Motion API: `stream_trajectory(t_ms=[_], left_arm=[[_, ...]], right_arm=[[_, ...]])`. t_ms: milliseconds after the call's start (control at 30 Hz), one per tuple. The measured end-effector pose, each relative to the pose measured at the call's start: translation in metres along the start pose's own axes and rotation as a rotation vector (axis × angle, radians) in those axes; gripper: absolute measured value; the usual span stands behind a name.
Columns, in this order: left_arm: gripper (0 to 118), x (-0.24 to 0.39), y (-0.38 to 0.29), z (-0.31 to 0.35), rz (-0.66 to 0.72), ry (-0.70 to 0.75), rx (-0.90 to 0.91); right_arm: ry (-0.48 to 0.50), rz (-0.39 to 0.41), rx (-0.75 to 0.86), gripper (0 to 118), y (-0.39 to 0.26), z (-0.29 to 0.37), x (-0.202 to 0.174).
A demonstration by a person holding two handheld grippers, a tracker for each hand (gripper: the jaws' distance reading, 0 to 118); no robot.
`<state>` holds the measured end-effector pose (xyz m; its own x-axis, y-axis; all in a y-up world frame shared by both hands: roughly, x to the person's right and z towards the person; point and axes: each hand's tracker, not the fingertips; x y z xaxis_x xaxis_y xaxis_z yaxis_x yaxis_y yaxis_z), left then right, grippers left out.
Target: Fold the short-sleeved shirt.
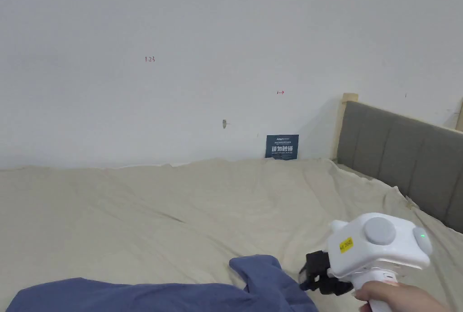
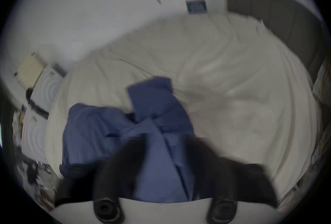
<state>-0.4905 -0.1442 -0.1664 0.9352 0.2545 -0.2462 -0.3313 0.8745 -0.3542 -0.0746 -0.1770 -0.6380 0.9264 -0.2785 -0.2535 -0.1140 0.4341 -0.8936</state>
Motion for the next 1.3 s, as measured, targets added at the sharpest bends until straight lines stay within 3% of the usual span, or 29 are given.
stream_trajectory(t_ms=[33,167,400,433,467,500,533,733,800,900,967,1067,1100,1167,1200,1233,1300], left_arm=[[0,-0.004,0.000,-0.004,0.040,-0.017,0.006],[0,-0.007,-0.005,-0.027,-0.012,0.068,-0.040],[0,-0.021,-0.025,-0.057,-0.083,0.098,-0.121],[0,-0.022,-0.026,-0.058,-0.080,0.099,-0.123],[0,-0.022,-0.026,-0.059,-0.070,0.096,-0.125],[0,-0.021,-0.027,-0.061,-0.054,0.085,-0.130],[0,-0.020,-0.028,-0.063,-0.047,0.082,-0.136],[0,-0.015,-0.020,-0.071,-0.063,0.090,-0.141],[0,-0.019,-0.005,-0.082,-0.023,0.080,-0.136],[0,-0.044,0.031,-0.121,0.215,-0.045,-0.232],[0,-0.056,0.053,-0.157,0.232,-0.085,-0.297],[0,-0.075,0.085,-0.220,0.166,0.009,-0.385],[7,-0.076,0.093,-0.240,0.096,0.071,-0.408],[80,-0.083,0.103,-0.274,0.005,0.121,-0.431],[110,-0.088,0.106,-0.290,-0.007,0.126,-0.446],[116,-0.093,0.107,-0.303,-0.006,0.119,-0.452],[116,-0.104,0.112,-0.317,0.016,0.116,-0.446]], right_arm=[[-0.036,-0.019,-0.026,109,0.009,-0.015,0.003],[-0.197,0.021,0.009,109,0.030,-0.061,0.009],[-0.151,-0.029,-0.071,105,0.032,-0.100,0.009],[-0.097,-0.040,-0.093,91,0.027,-0.097,0.009],[-0.052,-0.043,-0.114,40,0.025,-0.098,0.012],[-0.175,0.001,-0.127,0,0.025,-0.097,0.011],[-0.103,-0.022,-0.068,0,0.026,-0.087,0.011],[-0.024,-0.063,-0.011,0,0.025,-0.054,0.018],[-0.018,-0.047,0.005,0,0.024,-0.042,0.017],[-0.018,-0.024,0.019,0,0.025,-0.032,0.013],[-0.024,0.002,0.033,0,0.025,-0.027,0.008],[-0.053,0.074,0.051,0,0.023,-0.023,0.000],[-0.052,0.070,0.051,0,0.023,-0.022,0.000],[-0.050,0.067,0.048,0,0.025,-0.022,-0.001],[-0.046,0.069,0.037,0,0.027,-0.024,-0.001],[-0.047,0.077,0.025,0,0.028,-0.026,-0.001],[-0.057,0.115,0.011,0,0.023,-0.029,-0.007]])
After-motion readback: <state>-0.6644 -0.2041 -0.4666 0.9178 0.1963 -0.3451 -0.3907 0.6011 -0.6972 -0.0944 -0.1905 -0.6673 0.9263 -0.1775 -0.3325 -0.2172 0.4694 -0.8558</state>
